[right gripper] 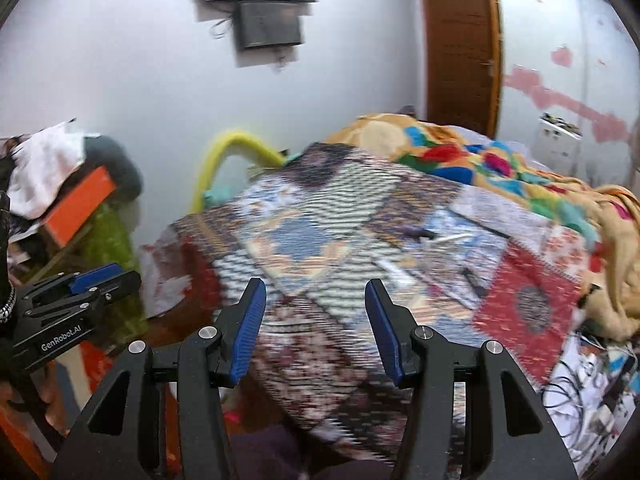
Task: Collect trash
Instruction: 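Move both open tools back over the bed toward the remaining items, then grasp the black flat item with the right tool while the left tool grasps the white tube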
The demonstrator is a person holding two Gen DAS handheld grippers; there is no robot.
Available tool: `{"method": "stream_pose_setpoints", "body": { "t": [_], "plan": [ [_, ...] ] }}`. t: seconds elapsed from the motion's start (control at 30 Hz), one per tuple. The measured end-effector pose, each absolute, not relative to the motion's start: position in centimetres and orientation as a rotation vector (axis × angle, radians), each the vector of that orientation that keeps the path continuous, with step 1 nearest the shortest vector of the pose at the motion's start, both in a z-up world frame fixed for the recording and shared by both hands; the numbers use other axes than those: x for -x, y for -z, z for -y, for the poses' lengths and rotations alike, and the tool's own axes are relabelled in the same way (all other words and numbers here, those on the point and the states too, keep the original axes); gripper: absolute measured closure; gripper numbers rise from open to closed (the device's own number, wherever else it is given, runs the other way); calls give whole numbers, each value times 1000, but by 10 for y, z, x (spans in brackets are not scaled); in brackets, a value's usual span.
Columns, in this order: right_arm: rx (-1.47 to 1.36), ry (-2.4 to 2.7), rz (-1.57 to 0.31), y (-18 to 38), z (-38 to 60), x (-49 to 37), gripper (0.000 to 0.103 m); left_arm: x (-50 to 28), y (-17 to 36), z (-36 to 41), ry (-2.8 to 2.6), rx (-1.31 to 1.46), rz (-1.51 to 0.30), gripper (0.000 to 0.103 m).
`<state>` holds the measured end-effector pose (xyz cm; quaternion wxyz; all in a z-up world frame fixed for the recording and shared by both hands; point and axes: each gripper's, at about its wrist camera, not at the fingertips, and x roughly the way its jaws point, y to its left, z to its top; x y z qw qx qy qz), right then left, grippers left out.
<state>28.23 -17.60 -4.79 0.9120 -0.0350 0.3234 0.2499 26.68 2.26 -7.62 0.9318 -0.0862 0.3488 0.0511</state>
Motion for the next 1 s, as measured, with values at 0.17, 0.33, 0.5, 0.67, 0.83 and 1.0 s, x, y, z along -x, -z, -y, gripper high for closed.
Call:
{"method": "stream_pose_setpoints", "body": {
  "t": [0.17, 0.33, 0.5, 0.67, 0.83, 1.0],
  "plan": [
    [66, -402, -684, 60, 228, -311, 54, -312, 92, 21, -26, 138, -761, 59],
    [33, -306, -751, 86, 275, -346, 52, -359, 116, 59, 56, 137, -818, 58],
    [35, -258, -815, 114, 305, -377, 52, -402, 143, 85, 89, 95, -876, 58],
    [100, -221, -843, 139, 317, -408, 52, -440, 173, 87, 91, 95, -917, 58],
    [137, -219, -878, 167, 315, -445, 52, -487, 203, 80, 74, 126, -957, 58],
    [140, -276, -935, 196, 305, -483, 52, -521, 219, 76, 64, 125, -936, 58]
  ]
}}
